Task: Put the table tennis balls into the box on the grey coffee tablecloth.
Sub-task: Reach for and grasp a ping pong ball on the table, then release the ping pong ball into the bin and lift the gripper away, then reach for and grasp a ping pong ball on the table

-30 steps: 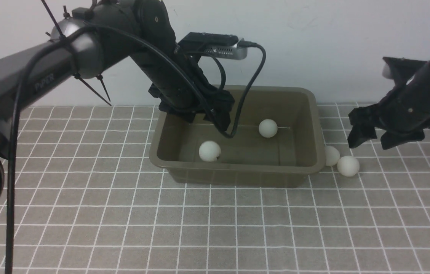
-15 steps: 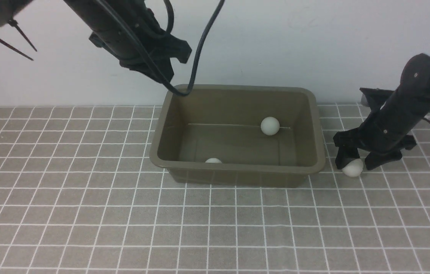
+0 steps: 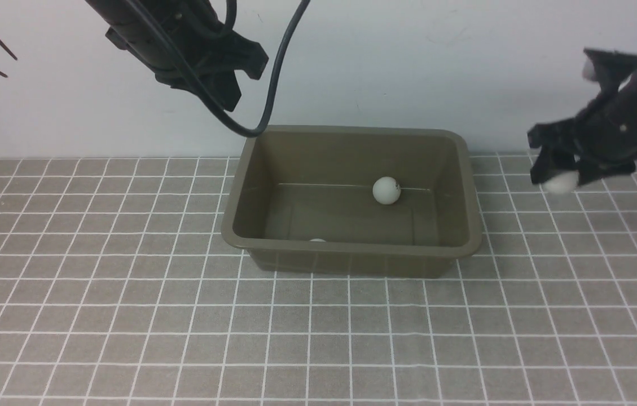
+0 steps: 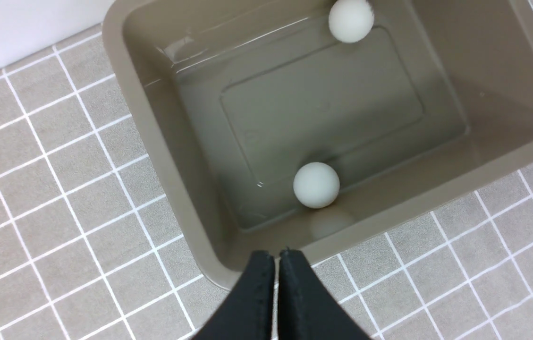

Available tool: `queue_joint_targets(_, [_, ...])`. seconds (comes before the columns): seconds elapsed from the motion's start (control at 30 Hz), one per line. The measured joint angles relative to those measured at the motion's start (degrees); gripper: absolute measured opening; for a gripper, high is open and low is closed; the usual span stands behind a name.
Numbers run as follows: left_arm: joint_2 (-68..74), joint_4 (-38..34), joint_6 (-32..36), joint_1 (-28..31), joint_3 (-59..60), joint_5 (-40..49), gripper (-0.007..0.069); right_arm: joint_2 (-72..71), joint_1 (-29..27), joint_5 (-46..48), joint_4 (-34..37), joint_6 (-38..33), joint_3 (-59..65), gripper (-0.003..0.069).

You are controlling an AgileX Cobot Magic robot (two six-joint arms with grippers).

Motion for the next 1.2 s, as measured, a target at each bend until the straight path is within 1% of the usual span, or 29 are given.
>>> queue_joint_targets(0.13, [-0.01,0.0,0.0,0.0,0.0,0.0,-0.0005,-1.37,4.86,-4.36,8.18,-6.74,-0.37,0.0361])
queue_joint_targets(0.2, [-0.01,0.0,0.0,0.0,0.0,0.0,-0.0005,-0.32,7.65,-5.66,11.03,-9.77,-0.37,0.0361])
queue_joint_targets(0.23, [-0.01,0.0,0.0,0.0,0.0,0.0,-0.0005,0.17,8.15,-5.94,11.53,-10.58,-0.37,0.0365])
queue_joint_targets(0.3, [-0.01,0.0,0.0,0.0,0.0,0.0,-0.0005,2.14,10.41,-6.82,13.04,-12.27,-0.74,0.0409])
queue_joint_targets(0.37, [-0.06,0.35,0.0,0.0,0.0,0.0,-0.0005,3.85,11.52,-6.82,13.19,-13.08,-1.74,0.0519])
queue_joint_targets(0.4, [-0.17,0.85,0.0,0.0,0.0,0.0,-0.0005,4.26,11.61,-6.57,12.89,-13.08,-2.27,0.0561])
queue_joint_targets(0.53, [-0.77,3.7,-1.15,0.0,0.0,0.0,-0.0005,4.36,10.64,-4.72,10.02,-11.73,-5.17,0.0653])
queue_joint_targets(0.6, [-1.45,5.32,-1.74,0.0,0.0,0.02,-0.0005,4.27,9.02,-3.84,7.48,-10.66,-6.39,0.0654])
queue_joint_targets(0.63, [-1.53,5.32,-1.79,0.0,0.0,0.02,-0.0005,4.27,8.78,-3.84,7.48,-10.52,-6.49,0.0652])
queue_joint_targets(0.67, [-2.29,6.64,-2.19,0.0,0.08,0.02,-0.0005,4.27,6.26,-3.67,4.63,-9.28,-6.94,0.0635])
queue_joint_targets(0.7, [-2.59,7.11,-2.37,0.0,0.17,0.07,-0.0005,4.27,5.6,-3.51,3.69,-8.72,-7.01,0.0625])
queue_joint_targets(0.77, [-3.94,8.56,-2.57,0.0,1.32,0.07,-0.0005,4.72,1.24,-2.91,1.39,-6.79,-7.12,0.058])
queue_joint_targets(0.8, [-4.3,8.75,-2.72,0.0,1.72,0.07,-0.0005,5.08,0.2,-2.79,1.08,-6.5,-7.19,0.0563])
queue_joint_targets(0.83, [-5.13,9.16,-3.06,0.0,2.61,0.07,-0.0005,6.16,-2.09,-2.73,0.95,-5.9,-7.31,0.0536])
queue_joint_targets(0.9, [-6.01,9.29,-3.44,0.0,3.54,0.07,-0.0005,8.53,-3.45,-2.16,1.07,-5.65,-7.37,0.0514])
queue_joint_targets(1.07, [-6.41,9.45,-3.46,0.0,4.04,0.19,-0.0005,14.99,-2.32,1.64,1.89,-6.23,-7.37,0.0507])
queue_joint_targets(1.2, [-6.41,9.79,-3.46,0.0,4.04,0.19,-0.0005,16.95,-0.93,3.8,3.7,-7.16,-7.31,0.0512])
